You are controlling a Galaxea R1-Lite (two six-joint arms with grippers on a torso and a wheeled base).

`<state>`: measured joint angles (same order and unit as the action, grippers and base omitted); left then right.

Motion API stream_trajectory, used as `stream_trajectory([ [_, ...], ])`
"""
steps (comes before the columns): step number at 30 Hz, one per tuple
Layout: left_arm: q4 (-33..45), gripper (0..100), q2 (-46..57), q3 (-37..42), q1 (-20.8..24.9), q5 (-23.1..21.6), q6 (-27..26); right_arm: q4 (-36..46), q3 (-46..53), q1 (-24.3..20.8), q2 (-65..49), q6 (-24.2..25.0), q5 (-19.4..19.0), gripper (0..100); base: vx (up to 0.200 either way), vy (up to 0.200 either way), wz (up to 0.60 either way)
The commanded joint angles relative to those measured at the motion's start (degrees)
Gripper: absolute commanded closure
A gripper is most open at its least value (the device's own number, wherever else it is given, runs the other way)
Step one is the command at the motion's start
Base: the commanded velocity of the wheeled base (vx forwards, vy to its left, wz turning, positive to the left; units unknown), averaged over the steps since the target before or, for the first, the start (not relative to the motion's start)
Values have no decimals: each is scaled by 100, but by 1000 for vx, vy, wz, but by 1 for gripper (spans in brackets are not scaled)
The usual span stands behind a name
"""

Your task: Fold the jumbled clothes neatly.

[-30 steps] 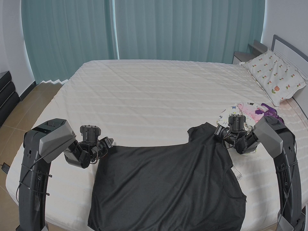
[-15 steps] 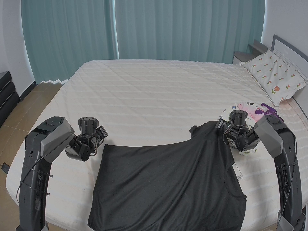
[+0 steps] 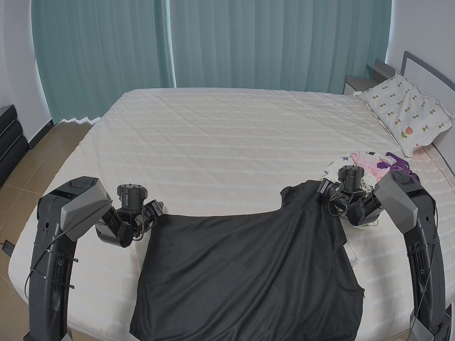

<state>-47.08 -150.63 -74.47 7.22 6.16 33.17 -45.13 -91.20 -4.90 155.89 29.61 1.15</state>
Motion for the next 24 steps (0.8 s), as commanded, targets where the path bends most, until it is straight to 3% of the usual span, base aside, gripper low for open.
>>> stream_trajectory([
  [1,-3,0,51,91,43,-9,-21,4,23,-20,11,1,0,100,0,0,0],
  [11,41,0,7,117,236,-132,-21,4,23,-37,20,1,-9,100,0,0,0],
  [12,41,100,7,126,245,-132,-21,4,23,-37,20,1,0,100,0,0,0],
  [24,-12,100,130,126,184,35,-83,-5,-30,24,64,10,-9,100,0,0,0],
])
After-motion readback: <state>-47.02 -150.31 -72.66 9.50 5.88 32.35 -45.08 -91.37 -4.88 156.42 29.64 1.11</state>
